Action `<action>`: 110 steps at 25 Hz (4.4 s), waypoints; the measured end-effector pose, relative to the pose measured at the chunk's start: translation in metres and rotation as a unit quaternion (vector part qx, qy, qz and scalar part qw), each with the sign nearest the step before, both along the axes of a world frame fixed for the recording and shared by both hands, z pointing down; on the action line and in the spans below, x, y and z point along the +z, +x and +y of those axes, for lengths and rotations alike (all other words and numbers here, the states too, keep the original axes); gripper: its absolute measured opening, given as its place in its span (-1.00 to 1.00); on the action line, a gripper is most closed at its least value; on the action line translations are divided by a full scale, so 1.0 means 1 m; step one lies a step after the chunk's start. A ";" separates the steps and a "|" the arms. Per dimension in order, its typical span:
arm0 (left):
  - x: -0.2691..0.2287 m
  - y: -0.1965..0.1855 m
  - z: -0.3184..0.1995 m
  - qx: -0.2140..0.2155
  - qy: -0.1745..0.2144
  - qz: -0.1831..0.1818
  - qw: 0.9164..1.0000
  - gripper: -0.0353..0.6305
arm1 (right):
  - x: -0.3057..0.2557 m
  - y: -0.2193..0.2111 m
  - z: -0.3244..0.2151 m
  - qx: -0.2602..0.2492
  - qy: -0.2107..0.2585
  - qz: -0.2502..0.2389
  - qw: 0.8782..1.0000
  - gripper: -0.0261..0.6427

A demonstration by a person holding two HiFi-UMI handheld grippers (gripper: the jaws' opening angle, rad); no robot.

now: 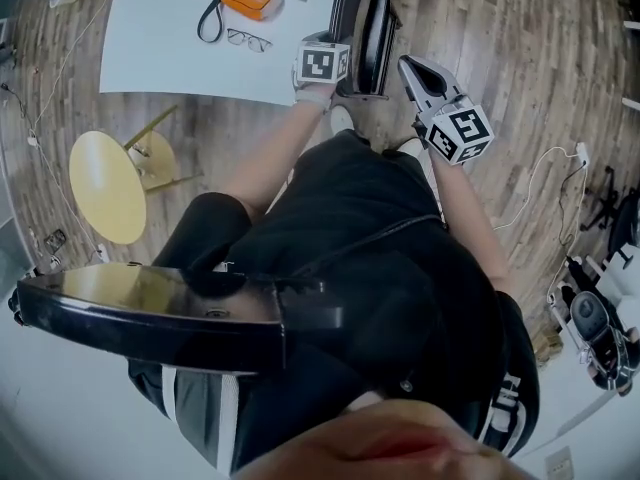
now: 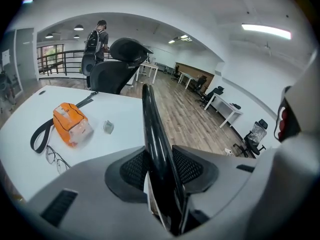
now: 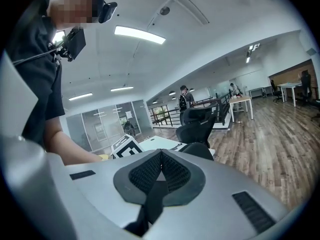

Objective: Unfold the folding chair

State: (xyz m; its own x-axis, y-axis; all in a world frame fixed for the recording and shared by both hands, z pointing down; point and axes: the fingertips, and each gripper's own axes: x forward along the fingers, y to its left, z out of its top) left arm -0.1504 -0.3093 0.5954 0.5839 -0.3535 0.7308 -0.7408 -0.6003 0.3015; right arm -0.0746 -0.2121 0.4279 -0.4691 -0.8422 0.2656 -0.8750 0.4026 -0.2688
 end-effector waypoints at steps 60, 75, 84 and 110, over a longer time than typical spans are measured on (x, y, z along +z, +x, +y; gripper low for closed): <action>-0.031 0.101 0.054 0.031 -0.050 0.044 0.997 -0.53 | 0.366 0.088 -0.022 0.168 -0.358 0.025 0.918 -0.28; -0.026 0.124 0.067 0.020 -0.047 0.017 0.999 -0.53 | 0.375 0.177 0.023 0.142 -0.354 -0.052 0.923 -0.28; 0.003 0.121 0.072 0.021 -0.061 0.007 0.998 -0.53 | 0.414 0.259 0.073 0.098 -0.360 -0.153 0.915 -0.28; 0.101 0.152 0.094 0.043 -0.104 0.020 0.993 -0.48 | 0.584 0.454 0.176 0.021 -0.268 -0.397 0.878 -0.28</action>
